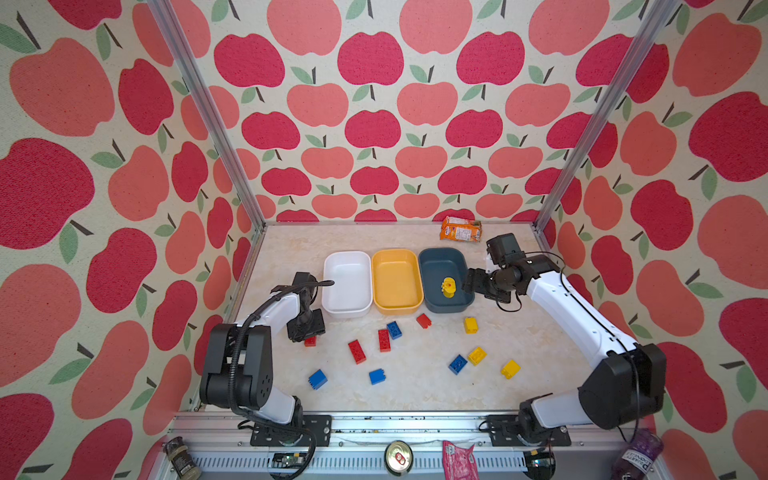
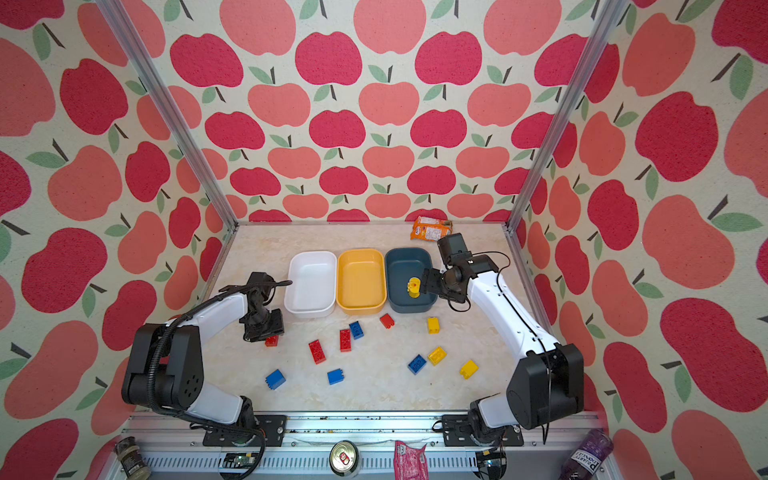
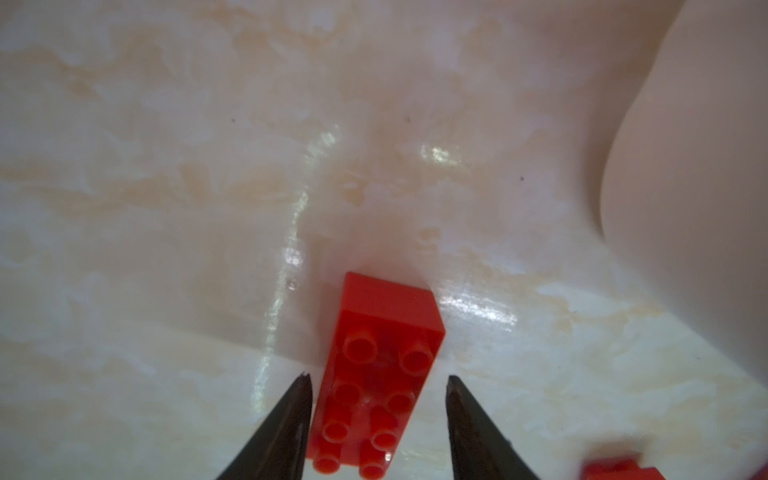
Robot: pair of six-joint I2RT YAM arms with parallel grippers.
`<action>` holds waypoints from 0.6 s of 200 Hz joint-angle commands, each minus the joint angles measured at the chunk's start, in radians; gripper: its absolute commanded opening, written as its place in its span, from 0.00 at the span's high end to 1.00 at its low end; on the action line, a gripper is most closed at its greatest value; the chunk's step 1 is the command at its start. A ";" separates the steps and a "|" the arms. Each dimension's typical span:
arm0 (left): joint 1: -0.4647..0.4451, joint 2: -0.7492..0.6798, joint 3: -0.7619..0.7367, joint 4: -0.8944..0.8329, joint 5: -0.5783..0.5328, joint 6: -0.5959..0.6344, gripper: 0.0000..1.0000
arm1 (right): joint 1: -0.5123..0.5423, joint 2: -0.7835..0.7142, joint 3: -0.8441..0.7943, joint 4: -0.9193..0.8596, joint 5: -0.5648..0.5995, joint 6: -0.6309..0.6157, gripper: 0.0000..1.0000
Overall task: Sort the legos into containers by color
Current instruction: 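Grasp the red 2x4 brick with the left gripper while the right withdraws, then lift the red brick with the left gripper and drop it into the white tray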
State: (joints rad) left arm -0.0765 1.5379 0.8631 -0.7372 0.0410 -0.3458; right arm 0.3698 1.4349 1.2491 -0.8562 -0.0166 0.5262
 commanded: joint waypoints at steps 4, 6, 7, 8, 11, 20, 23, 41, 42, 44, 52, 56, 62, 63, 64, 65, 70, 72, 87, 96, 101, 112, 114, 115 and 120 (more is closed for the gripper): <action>0.003 0.021 0.002 0.002 0.002 0.011 0.52 | -0.006 -0.010 -0.023 0.003 -0.013 0.023 0.16; 0.003 0.022 0.002 0.002 0.004 0.011 0.52 | -0.007 -0.011 -0.023 0.005 -0.014 0.024 0.16; 0.004 0.021 0.001 0.003 0.005 0.011 0.53 | -0.007 -0.011 -0.024 0.006 -0.014 0.024 0.16; 0.003 0.022 0.001 0.003 0.005 0.011 0.53 | -0.006 -0.009 -0.025 0.006 -0.015 0.024 0.16; 0.003 0.021 0.001 0.003 0.005 0.011 0.54 | -0.006 -0.010 -0.026 0.007 -0.014 0.024 0.16; 0.003 0.019 -0.003 0.004 0.005 0.010 0.57 | -0.006 -0.008 -0.028 0.009 -0.019 0.026 0.16; 0.003 0.018 -0.005 0.003 0.004 0.010 0.58 | -0.007 -0.007 -0.029 0.010 -0.019 0.025 0.15; 0.003 0.011 -0.009 0.000 0.005 0.008 0.63 | -0.008 -0.003 -0.028 0.014 -0.021 0.027 0.15; 0.004 0.011 -0.009 0.000 0.005 0.008 0.63 | -0.008 -0.003 -0.029 0.013 -0.022 0.028 0.15; 0.003 0.010 -0.009 -0.002 0.005 0.008 0.64 | -0.008 -0.003 -0.029 0.015 -0.022 0.028 0.15; 0.003 0.005 -0.010 -0.005 0.005 0.007 0.66 | -0.009 -0.002 -0.030 0.017 -0.024 0.029 0.13; 0.003 0.003 -0.012 -0.007 0.005 0.007 0.67 | -0.009 -0.002 -0.030 0.018 -0.025 0.030 0.13; 0.003 -0.002 -0.012 -0.011 0.005 0.005 0.69 | -0.009 -0.002 -0.030 0.021 -0.027 0.031 0.13; 0.003 -0.003 -0.012 -0.011 0.005 0.005 0.69 | -0.009 -0.001 -0.030 0.022 -0.028 0.030 0.13; 0.003 -0.005 -0.013 -0.011 0.005 0.005 0.70 | -0.009 -0.002 -0.030 0.022 -0.028 0.029 0.13; 0.003 -0.007 -0.013 -0.011 0.005 0.005 0.70 | -0.009 -0.002 -0.031 0.022 -0.029 0.031 0.13; 0.003 -0.012 -0.014 -0.014 0.005 0.005 0.71 | -0.009 -0.002 -0.032 0.024 -0.031 0.032 0.13; 0.003 -0.014 -0.016 -0.015 0.005 0.004 0.72 | -0.009 -0.001 -0.033 0.025 -0.031 0.033 0.13; 0.004 -0.034 -0.021 -0.022 0.004 0.002 0.76 | -0.009 -0.005 -0.042 0.032 -0.038 0.037 0.11; 0.003 -0.050 -0.024 -0.026 0.003 -0.002 0.79 | -0.010 -0.007 -0.050 0.038 -0.043 0.043 0.10; 0.003 -0.059 -0.027 -0.027 0.003 -0.004 0.80 | -0.009 -0.010 -0.056 0.043 -0.046 0.045 0.09; 0.003 -0.085 -0.031 -0.032 0.005 -0.010 0.83 | -0.009 -0.018 -0.069 0.054 -0.053 0.049 0.08; 0.003 -0.090 -0.032 -0.033 0.006 -0.009 0.83 | -0.009 -0.020 -0.071 0.056 -0.054 0.049 0.07; 0.003 -0.093 -0.033 -0.033 0.006 -0.009 0.84 | -0.009 -0.021 -0.073 0.056 -0.055 0.050 0.07; 0.003 -0.107 -0.036 -0.034 0.007 -0.012 0.84 | -0.009 -0.025 -0.079 0.060 -0.055 0.052 0.06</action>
State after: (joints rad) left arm -0.0765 1.4948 0.8436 -0.7353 0.0414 -0.3458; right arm 0.3698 1.4349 1.2030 -0.8158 -0.0463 0.5522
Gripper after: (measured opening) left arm 0.343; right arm 0.922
